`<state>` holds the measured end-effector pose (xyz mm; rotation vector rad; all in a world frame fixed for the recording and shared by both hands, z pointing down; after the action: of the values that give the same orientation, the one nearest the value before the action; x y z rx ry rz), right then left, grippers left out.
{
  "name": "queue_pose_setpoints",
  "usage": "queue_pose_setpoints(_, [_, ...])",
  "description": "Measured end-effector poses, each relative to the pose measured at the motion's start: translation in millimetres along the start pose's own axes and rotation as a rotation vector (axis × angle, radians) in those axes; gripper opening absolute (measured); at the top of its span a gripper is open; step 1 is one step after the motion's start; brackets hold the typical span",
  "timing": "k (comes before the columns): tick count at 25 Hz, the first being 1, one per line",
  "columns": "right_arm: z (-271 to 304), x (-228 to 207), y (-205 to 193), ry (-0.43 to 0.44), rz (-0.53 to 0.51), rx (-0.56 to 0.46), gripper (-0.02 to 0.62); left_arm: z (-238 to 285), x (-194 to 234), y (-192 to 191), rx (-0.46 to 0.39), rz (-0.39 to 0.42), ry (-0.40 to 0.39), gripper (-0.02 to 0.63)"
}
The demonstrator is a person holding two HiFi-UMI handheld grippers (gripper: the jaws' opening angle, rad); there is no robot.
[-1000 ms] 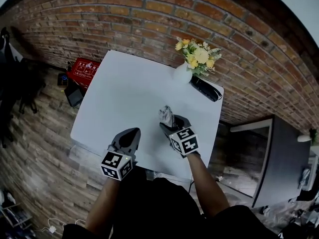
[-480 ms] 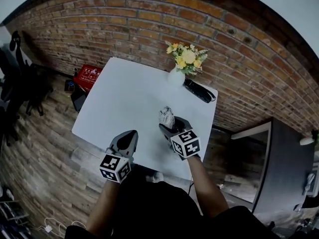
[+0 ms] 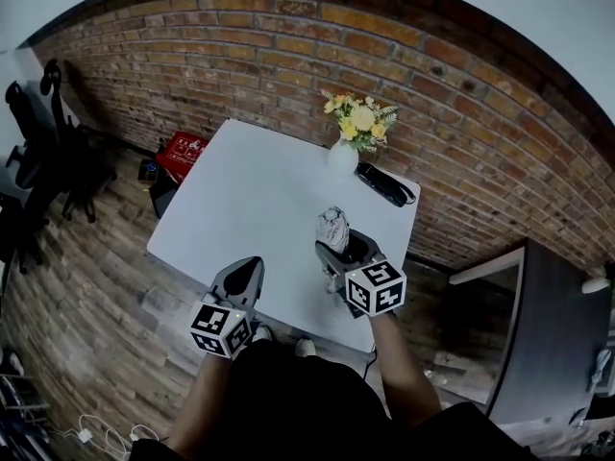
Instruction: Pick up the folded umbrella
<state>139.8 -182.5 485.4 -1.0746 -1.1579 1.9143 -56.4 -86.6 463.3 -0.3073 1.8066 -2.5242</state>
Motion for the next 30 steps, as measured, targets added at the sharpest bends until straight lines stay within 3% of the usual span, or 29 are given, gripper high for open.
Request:
queue_pose_setpoints(14, [-29, 50, 53, 0.004, -0.004, -0.221, 0.247, -31, 27, 34, -0.083, 0.019, 0.004, 0.014])
queue_pose_setpoints(30, [-25, 101, 61, -0.060, -0.058, -0.243, 0.247, -54, 73, 51, -0.107, -0.004, -0.034, 0.014])
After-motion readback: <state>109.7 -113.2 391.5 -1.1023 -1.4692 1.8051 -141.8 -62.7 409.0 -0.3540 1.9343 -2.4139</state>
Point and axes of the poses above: the fingertips, and each gripper's own axes: z forward along the fingers, x to its left, y out of its top, the point moved 6 cm from there along -z, backward along the fingers, and after that the axes turned 15 degrees about y, right-handed, at the moved point
